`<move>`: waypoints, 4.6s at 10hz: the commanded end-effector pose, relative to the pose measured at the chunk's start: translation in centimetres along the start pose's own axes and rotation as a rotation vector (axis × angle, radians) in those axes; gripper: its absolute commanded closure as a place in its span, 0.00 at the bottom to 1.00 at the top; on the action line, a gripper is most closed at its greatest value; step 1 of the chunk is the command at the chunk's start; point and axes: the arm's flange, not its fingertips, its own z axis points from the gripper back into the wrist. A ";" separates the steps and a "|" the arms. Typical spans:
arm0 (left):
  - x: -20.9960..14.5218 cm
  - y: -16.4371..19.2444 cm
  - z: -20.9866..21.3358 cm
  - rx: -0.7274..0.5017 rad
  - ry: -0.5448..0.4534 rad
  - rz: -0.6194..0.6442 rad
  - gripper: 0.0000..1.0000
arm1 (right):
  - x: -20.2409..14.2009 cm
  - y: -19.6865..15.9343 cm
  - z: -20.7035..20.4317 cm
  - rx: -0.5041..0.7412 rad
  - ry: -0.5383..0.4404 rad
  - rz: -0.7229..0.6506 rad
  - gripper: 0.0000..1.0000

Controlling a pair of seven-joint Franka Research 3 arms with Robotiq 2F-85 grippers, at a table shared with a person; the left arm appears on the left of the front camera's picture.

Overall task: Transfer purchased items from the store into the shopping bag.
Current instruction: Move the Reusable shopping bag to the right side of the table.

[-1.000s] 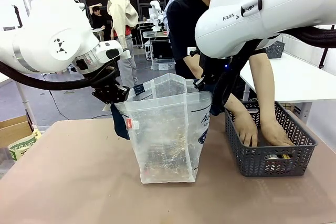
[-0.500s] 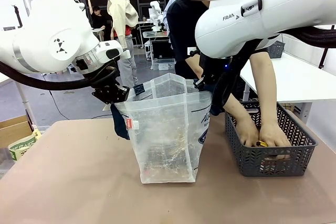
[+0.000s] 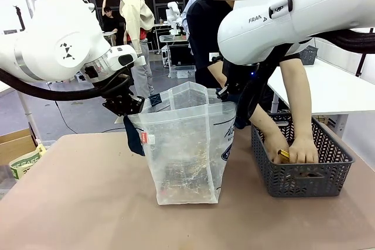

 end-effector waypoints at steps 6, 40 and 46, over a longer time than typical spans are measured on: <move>0.0 0.2 0.1 0.000 -0.002 0.005 1.00 | 0.0 0.0 0.1 0.000 -0.002 -0.001 1.00; 0.0 0.2 0.1 0.000 -0.002 0.005 1.00 | 0.0 0.0 0.1 0.000 -0.002 -0.001 1.00; 0.0 0.2 0.1 0.000 -0.002 0.005 1.00 | 0.0 0.0 0.1 0.000 -0.002 -0.001 1.00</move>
